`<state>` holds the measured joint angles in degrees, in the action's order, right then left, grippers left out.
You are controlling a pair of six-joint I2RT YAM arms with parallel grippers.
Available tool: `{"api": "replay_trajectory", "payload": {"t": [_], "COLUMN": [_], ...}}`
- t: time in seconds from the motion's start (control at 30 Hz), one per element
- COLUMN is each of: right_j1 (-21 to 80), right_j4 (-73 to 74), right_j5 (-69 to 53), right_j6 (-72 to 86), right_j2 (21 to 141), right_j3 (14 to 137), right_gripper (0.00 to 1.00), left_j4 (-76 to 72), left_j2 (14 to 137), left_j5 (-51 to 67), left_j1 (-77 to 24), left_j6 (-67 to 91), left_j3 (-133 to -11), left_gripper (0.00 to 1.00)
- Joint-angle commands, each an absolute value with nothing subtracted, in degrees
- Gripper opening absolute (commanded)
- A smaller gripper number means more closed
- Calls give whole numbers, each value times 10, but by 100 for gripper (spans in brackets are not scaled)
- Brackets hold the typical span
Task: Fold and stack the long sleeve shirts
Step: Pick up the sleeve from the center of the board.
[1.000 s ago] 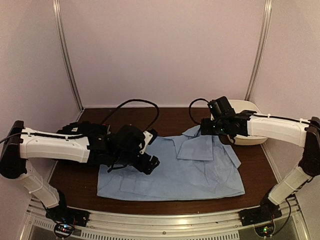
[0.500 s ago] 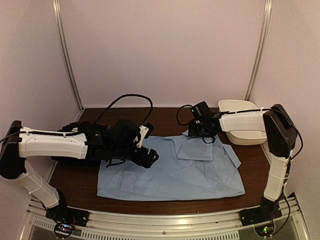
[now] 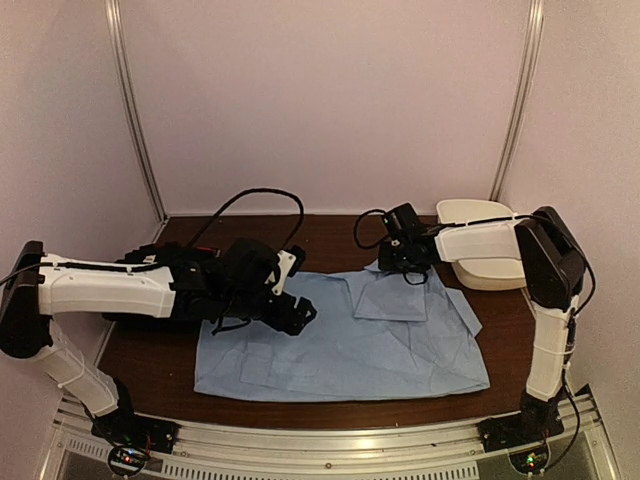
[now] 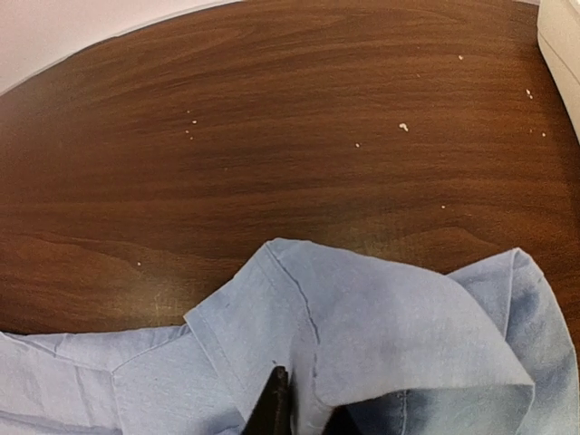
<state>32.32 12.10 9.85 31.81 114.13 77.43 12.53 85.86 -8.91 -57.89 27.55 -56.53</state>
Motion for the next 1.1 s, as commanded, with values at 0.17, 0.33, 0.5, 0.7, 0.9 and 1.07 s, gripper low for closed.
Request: {"api": "replay_trajectory", "payload": {"t": [0.17,0.33,0.5,0.7,0.9,1.07], "right_j1": [321,330,360,399,407,408], "right_j4": [108,103,80,92,168,275], "right_j5": [39,-25,-82,-92,-92,-43], "right_j6": [313,324,354,367,339,307], "right_j2": [1020,926,837,742,678,624], "right_j3": [704,644,600,597,636,672], "right_gripper": [0,0,0,0,0,0], "left_j4": [85,67,10,-9,37,82], "left_j2": [856,860,853,843,850,843], "left_j5": [-66,-60,-17,-8,-1,-2], "left_j1": [-551,-543,-543,-541,-514,-456], "left_j6": [275,254,226,207,196,183], "left_j3": [-559,-553,-543,-551,-574,-581], "left_gripper": [90,90,90,93,93,92]}}
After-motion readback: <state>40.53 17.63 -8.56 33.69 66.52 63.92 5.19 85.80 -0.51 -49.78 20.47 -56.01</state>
